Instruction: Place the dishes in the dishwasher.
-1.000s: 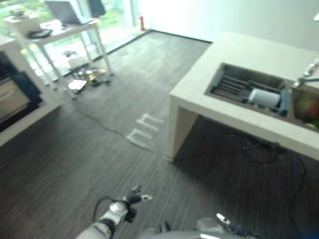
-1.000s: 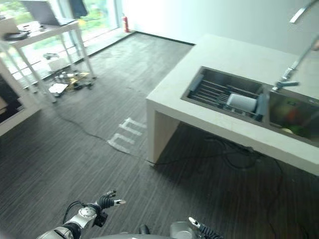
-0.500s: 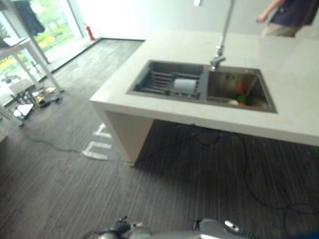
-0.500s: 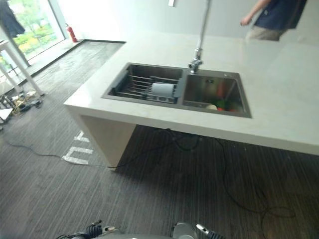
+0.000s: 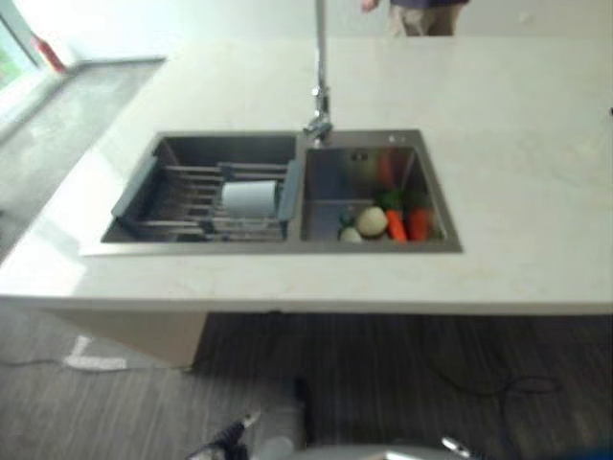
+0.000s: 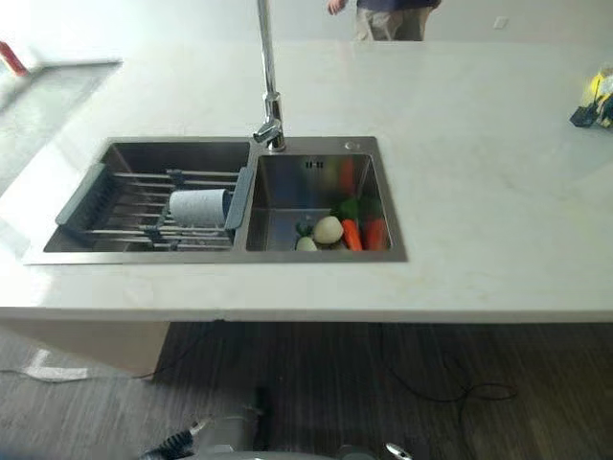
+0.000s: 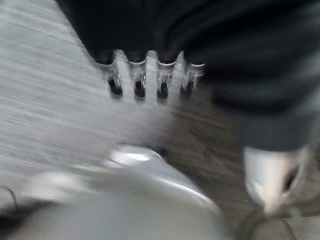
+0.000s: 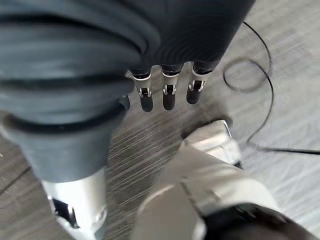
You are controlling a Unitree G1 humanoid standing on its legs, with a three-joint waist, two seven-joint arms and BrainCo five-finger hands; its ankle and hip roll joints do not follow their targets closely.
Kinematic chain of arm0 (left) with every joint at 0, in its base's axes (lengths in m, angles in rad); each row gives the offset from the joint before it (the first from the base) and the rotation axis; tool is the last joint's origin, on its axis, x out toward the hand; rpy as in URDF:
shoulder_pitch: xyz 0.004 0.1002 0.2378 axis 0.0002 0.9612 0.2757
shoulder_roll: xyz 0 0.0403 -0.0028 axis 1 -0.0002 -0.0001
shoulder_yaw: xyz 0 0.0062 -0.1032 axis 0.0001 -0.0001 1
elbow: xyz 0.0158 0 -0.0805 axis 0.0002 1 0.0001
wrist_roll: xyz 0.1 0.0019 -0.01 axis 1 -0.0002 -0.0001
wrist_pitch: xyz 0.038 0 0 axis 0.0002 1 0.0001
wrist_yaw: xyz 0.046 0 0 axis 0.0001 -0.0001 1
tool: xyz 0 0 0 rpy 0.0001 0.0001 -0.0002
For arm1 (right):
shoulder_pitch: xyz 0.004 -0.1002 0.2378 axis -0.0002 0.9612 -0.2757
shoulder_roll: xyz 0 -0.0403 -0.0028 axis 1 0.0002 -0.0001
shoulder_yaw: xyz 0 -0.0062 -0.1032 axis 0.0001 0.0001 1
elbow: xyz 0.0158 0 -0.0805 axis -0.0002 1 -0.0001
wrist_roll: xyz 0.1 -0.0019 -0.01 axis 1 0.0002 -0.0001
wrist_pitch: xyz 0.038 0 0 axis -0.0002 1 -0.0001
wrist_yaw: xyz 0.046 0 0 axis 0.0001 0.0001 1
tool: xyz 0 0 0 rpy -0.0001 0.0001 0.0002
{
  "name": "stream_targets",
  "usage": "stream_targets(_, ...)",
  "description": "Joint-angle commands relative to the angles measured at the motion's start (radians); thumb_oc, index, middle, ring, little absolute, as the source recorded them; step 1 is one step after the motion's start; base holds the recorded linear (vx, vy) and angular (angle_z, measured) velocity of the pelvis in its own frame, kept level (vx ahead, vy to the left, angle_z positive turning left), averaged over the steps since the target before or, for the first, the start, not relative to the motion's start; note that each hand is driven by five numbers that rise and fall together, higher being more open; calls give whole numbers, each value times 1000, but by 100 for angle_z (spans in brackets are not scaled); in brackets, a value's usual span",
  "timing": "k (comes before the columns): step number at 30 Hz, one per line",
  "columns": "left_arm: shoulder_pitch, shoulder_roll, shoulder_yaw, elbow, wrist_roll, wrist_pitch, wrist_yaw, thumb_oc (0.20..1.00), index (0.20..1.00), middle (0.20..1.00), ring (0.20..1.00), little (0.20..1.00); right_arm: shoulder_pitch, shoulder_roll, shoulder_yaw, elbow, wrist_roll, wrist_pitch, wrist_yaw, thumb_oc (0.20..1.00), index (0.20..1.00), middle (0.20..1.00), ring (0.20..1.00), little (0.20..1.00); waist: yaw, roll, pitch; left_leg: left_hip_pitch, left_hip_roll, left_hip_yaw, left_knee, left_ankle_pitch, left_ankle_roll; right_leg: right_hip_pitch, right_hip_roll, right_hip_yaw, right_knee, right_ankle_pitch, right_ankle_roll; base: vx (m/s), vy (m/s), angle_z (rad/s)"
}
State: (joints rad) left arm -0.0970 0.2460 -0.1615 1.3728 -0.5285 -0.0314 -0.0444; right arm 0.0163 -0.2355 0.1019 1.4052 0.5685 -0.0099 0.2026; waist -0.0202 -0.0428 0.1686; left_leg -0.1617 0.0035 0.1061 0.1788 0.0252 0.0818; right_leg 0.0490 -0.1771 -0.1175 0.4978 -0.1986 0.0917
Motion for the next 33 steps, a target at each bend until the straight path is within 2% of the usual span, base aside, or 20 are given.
stream_targets(1,0,-18,-21,-31,7,-20,0,1000,1000,1000,1000,1000,-33,-38,2,-36,-8,-16,10,1000,1000,1000,1000,1000,12,59,-12,-37,36,-29,121,-140,-58,-74,-15,-5,-198,83,37,69,248,-11)
stream_targets(2,0,-15,-20,-33,8,-24,2,1000,1000,1000,1000,1000,-35,-37,2,-39,-8,-17,10,1000,1000,1000,1000,1000,15,61,-12,-33,36,-19,121,-146,-54,-76,-16,-21,-198,93,38,50,212,-14)
stream_targets(4,4,-3,-7,-45,7,-26,16,1000,1000,1000,1000,1000,-53,-29,8,-47,-10,-4,8,1000,1000,1000,1000,1000,38,60,-18,-31,41,30,121,-162,-47,-87,-11,-92,-198,114,43,-7,108,-21)
stream_targets(6,-1,8,-7,-45,11,-17,17,1000,1000,1000,1000,1000,-63,-23,28,-47,13,-2,2,1000,1000,1000,1000,1000,31,52,-20,-31,26,28,121,-172,-39,-133,40,-87,-198,112,32,6,-4,-45)
stream_targets(8,0,14,4,-48,14,-9,19,1000,1000,1000,1000,1000,-64,-18,41,-54,34,-5,-3,1000,1000,1000,1000,1000,37,45,-18,-34,22,41,121,-176,-39,-161,66,-106,-198,101,17,4,-61,-30)
stream_targets(9,1,15,4,-44,13,-11,16,1000,1000,1000,1000,1000,-66,-20,48,-54,43,-4,-3,1000,1000,1000,1000,1000,36,44,-18,-37,18,40,121,-177,-39,-168,73,-104,-198,97,11,18,-95,0)
stream_targets(11,6,10,0,-48,2,-8,19,1000,1000,1000,1000,1000,-55,-22,46,-61,34,-5,-10,1000,1000,1000,1000,1000,23,41,-19,-45,1,23,121,-172,-36,-190,88,-51,-198,95,-1,26,-99,-3)
stream_targets(13,11,0,4,-49,4,-6,11,1000,1000,1000,1000,1000,-57,-29,45,-55,41,-7,-13,1000,1000,1000,1000,1000,31,37,-29,-54,0,25,121,-170,-45,-204,77,-58,-198,93,2,8,-105,16)
stream_targets(18,39,-17,-5,-48,19,-1,7,1000,1000,1000,1000,1000,-52,-40,37,-60,32,-8,-11,1000,1000,1000,1000,1000,31,31,-46,-56,3,12,121,-173,-64,-213,89,-54,-198,76,-6,31,-121,7)
stream_targets(22,50,-22,1,-42,-13,35,14,1000,1000,1000,1000,1000,-36,-32,30,-46,20,-9,5,1000,1000,1000,1000,1000,27,34,-54,-39,2,-2,121,-180,-71,-193,93,-62,-198,61,-14,23,-56,10)
stream_targets(24,55,-19,14,-37,-24,34,28,1000,1000,1000,1000,1000,-35,-31,29,-44,8,-7,11,1000,1000,1000,1000,1000,22,38,-55,-30,10,6,121,-181,-75,-185,96,-69,-198,54,-20,13,-33,14)
stream_targets(26,52,-10,22,-32,13,32,40,1000,1000,1000,1000,1000,-35,-32,30,-41,-7,-6,16,1000,1000,1000,1000,1000,16,40,-52,-18,13,18,121,-182,-77,-178,100,-71,-198,48,-27,11,-2,17)
stream_targets(27,49,-3,20,-23,77,26,38,1000,1000,1000,1000,1000,-38,-41,42,-44,-40,-10,9,1000,1000,1000,1000,1000,13,33,-37,5,3,25,121,-159,-79,-166,92,-62,-198,48,-39,6,41,22)
stream_targets(29,51,-1,24,-28,57,30,33,1000,1000,1000,1000,1000,-53,-57,63,-51,-48,-10,-5,1000,1000,1000,1000,1000,35,13,-3,15,-33,-46,121,-129,-78,-144,80,-23,-198,61,-46,-35,135,14)
stream_targets(30,47,0,24,-34,37,32,23,1000,1000,1000,1000,1000,-67,-69,65,-49,-35,-7,-12,1000,1000,1000,1000,1000,38,18,3,0,-11,-56,121,-117,-85,-142,81,-21,-198,64,-50,-86,317,-10)
stream_targets(31,34,-3,18,-36,21,32,8,1000,1000,1000,1000,1000,-75,-82,52,-48,-19,-4,-16,1000,1000,1000,1000,1000,27,40,8,-29,56,-31,121,-90,-113,-132,88,-42,-198,52,-51,-74,350,-20)
stream_targets(33,12,-15,6,-37,30,45,15,1000,1000,1000,1000,1000,-75,-84,25,-49,-4,25,-32,1000,1000,1000,1000,1000,9,58,5,-52,105,-2,121,-91,-127,-127,81,-66,-198,41,-46,-29,306,31)
